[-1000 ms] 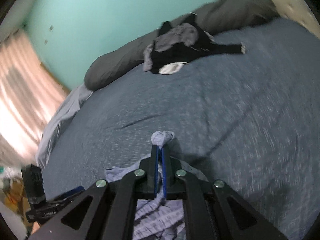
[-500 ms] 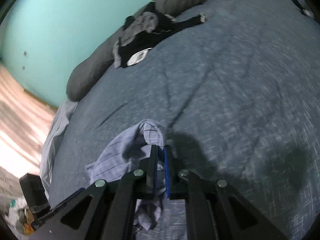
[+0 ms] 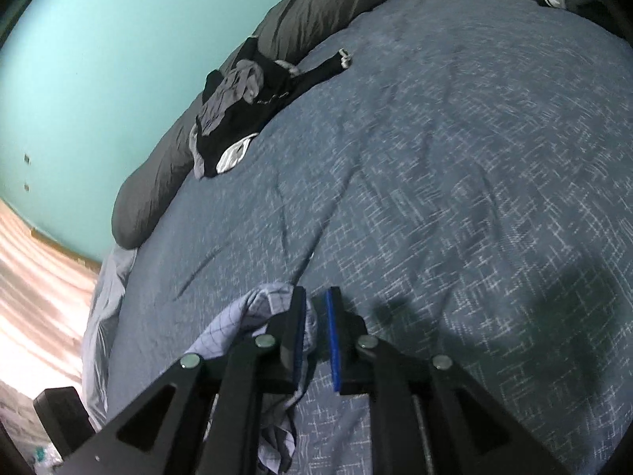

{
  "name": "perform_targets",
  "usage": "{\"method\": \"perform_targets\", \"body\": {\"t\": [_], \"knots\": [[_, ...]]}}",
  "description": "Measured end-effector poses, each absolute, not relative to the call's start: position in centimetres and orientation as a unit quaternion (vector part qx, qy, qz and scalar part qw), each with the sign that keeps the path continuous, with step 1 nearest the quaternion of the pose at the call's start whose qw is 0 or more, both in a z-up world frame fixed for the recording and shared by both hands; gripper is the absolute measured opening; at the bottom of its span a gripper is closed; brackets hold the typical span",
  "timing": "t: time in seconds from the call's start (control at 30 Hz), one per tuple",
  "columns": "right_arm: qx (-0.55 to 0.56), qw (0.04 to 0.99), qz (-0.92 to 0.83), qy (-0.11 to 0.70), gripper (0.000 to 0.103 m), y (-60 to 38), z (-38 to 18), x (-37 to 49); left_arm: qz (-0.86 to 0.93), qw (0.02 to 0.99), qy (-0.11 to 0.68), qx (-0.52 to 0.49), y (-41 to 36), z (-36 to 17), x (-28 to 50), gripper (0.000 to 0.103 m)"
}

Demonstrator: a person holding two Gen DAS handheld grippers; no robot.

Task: Fold clothes
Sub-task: 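Lower the left tool onto the plaid garment and close on its edge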

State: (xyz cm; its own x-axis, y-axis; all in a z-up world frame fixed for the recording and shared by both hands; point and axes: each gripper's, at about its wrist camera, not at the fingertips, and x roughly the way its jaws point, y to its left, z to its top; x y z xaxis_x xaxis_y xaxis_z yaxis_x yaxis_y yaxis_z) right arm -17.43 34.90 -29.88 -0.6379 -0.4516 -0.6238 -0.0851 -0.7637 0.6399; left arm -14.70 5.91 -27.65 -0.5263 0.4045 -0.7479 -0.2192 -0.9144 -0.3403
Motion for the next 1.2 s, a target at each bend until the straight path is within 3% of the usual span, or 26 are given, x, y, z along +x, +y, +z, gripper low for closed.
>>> {"method": "perform_targets", "body": {"t": [0.33,0.4,0.47,0.7,0.77,0.9,1.2], "knots": [[0.413,0.102,-0.841,-0.334,0.014,35.1,-30.0,-17.4,0.860,0.185,-0.065,-0.472,8.4,-28.4,-15.4,0.102],[0.414,0.103,-0.841,-0.333,0.017,35.0,-30.0,-17.3,0.861,0.187,-0.055,-0.471,8.8,-28.3,-15.3,0.100],[0.415,0.105,-0.841,-0.332,0.020,34.9,-30.0,-17.3,0.862,0.178,-0.048,-0.472,8.9,-28.1,-15.1,0.091],[0.416,0.104,-0.842,-0.328,0.021,35.0,-30.1,-17.4,0.873,0.183,-0.041,-0.451,8.7,-26.3,-14.5,0.089],[0.416,0.102,-0.842,-0.329,0.021,35.1,-30.1,-17.4,0.870,0.190,-0.041,-0.452,9.1,-26.5,-14.4,0.079],[0.414,0.098,-0.842,-0.331,0.021,35.6,-30.0,-17.3,0.860,0.205,-0.029,-0.467,10.4,-27.6,-14.6,0.071],[0.418,0.100,-0.841,-0.328,0.021,36.3,-30.3,-17.3,0.850,0.191,-0.009,-0.492,10.9,-30.0,-15.7,0.031]]}}
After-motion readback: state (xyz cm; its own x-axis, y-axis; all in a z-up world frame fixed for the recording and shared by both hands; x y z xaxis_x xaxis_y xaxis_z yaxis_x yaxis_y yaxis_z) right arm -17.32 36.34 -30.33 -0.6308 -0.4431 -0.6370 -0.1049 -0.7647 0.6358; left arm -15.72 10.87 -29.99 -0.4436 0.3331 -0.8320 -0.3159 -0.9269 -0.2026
